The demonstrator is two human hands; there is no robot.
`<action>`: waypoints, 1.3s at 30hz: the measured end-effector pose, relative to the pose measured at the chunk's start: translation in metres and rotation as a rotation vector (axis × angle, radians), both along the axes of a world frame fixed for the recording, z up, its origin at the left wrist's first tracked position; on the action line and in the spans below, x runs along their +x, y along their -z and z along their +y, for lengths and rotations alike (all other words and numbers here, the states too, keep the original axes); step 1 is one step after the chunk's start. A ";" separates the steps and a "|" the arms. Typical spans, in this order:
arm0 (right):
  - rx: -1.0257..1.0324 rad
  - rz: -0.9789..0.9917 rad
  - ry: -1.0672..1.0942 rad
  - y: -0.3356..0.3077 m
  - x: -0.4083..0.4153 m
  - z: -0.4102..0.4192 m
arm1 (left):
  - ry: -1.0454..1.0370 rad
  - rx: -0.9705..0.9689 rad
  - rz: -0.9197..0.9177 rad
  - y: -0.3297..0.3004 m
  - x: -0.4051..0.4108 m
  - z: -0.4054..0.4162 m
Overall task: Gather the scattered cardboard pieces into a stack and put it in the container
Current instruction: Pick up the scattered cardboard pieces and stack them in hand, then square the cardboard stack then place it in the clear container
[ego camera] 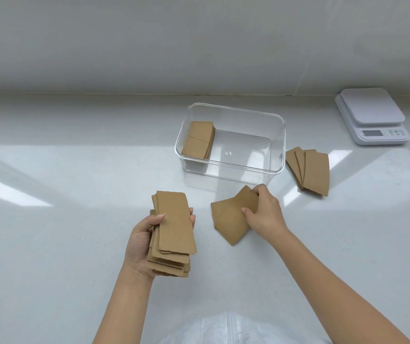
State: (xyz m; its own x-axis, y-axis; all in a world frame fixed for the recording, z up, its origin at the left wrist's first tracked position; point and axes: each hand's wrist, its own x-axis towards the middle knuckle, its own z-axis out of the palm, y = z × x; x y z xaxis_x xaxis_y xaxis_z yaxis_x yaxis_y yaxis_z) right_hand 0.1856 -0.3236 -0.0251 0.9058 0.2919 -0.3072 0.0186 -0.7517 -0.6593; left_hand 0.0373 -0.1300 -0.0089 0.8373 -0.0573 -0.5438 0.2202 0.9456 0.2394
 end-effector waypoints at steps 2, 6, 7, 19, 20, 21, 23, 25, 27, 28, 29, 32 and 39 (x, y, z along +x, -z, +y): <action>0.057 0.045 0.002 -0.003 -0.008 -0.006 | -0.006 0.019 -0.005 -0.005 -0.003 -0.001; 0.303 0.224 0.124 -0.021 -0.014 -0.023 | -0.001 0.074 0.004 -0.012 -0.006 -0.002; 0.376 0.273 0.114 -0.033 -0.015 -0.028 | 0.020 0.091 0.002 -0.016 -0.006 -0.002; 0.626 0.045 -0.164 -0.155 -0.064 0.013 | 0.410 0.196 -0.233 -0.085 0.005 -0.021; 0.639 0.012 -0.125 -0.158 -0.068 0.015 | 0.440 0.178 -0.253 -0.087 0.007 -0.019; 0.643 -0.016 -0.092 -0.161 -0.072 0.017 | 0.477 0.159 -0.287 -0.089 0.007 -0.019; 0.597 -0.075 -0.045 -0.165 -0.079 0.018 | 0.544 0.126 -0.344 -0.089 0.008 -0.020; 0.520 -0.153 0.008 -0.164 -0.084 0.016 | 0.582 0.092 -0.406 -0.085 0.007 -0.023; 0.497 -0.177 0.082 -0.159 -0.087 0.010 | 0.592 0.077 -0.454 -0.086 0.007 -0.029; 0.502 -0.138 0.131 -0.156 -0.088 0.006 | 0.588 0.116 -0.449 -0.085 0.008 -0.032; 0.529 -0.052 0.191 -0.153 -0.089 0.003 | 0.586 0.159 -0.457 -0.084 0.010 -0.036; 0.838 0.429 0.303 -0.139 -0.093 -0.011 | 0.549 0.323 -0.472 -0.083 0.020 -0.055; 1.225 0.776 0.114 -0.111 -0.081 -0.051 | 0.523 0.855 -0.624 -0.095 0.049 -0.093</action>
